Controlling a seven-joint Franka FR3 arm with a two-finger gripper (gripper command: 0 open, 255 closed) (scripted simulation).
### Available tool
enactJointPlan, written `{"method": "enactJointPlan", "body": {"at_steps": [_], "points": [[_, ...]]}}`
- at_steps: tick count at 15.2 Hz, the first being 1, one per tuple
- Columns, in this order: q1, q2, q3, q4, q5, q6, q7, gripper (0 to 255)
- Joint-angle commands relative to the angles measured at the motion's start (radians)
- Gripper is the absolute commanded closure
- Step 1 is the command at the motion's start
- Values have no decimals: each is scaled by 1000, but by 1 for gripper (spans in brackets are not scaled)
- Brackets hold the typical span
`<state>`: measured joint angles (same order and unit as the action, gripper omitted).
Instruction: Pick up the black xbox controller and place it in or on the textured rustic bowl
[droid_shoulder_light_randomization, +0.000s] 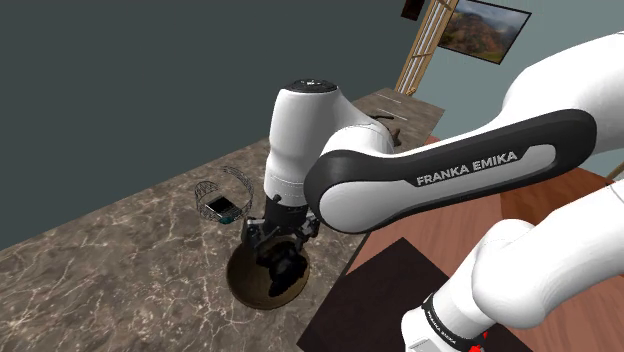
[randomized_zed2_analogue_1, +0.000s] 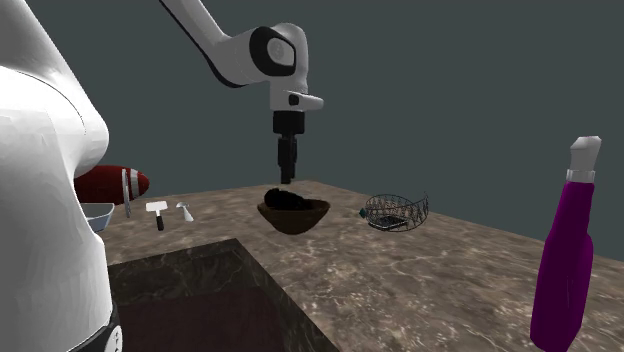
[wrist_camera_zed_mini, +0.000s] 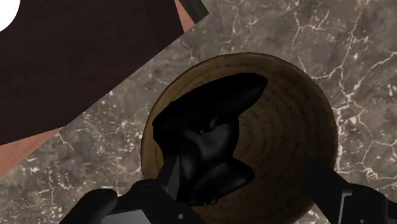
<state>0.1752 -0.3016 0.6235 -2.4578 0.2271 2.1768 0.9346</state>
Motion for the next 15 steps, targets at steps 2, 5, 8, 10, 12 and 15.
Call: {"method": "enactJointPlan", "body": {"at_steps": [2, 5, 8, 10, 12, 15], "points": [[0, 0, 0, 0, 0, 0, 0, 0], [3, -37, -18, 41, 7, -76, -10, 0], [5, -63, -33, 82, 9, -142, -15, 0], [5, -63, -34, 82, 9, -142, -15, 0], [5, -63, -34, 82, 9, -142, -15, 0], [5, -63, -34, 82, 9, -142, -15, 0]]}}
